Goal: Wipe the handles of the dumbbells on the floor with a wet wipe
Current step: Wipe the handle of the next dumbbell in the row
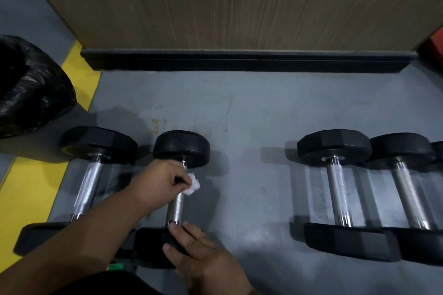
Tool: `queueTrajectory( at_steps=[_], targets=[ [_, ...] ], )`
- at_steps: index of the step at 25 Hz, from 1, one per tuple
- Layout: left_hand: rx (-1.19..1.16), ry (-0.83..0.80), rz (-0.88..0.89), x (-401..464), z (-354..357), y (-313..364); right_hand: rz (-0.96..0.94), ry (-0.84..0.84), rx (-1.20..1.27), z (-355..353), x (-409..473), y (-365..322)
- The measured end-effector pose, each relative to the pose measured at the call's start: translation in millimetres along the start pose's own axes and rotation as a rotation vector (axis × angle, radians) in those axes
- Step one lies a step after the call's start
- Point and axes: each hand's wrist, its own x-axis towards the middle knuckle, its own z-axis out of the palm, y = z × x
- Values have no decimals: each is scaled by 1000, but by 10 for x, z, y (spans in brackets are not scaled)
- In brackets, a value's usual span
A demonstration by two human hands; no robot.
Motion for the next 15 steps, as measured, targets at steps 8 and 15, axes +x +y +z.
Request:
queueTrajectory(
  at_steps=[8, 15],
  targets=[
    [-106, 9, -265, -204, -46, 91, 13, 4, 14, -15, 27, -11],
    [91, -437, -209, -289, -209, 239, 20, -1, 41, -23, 56, -77]
  ],
)
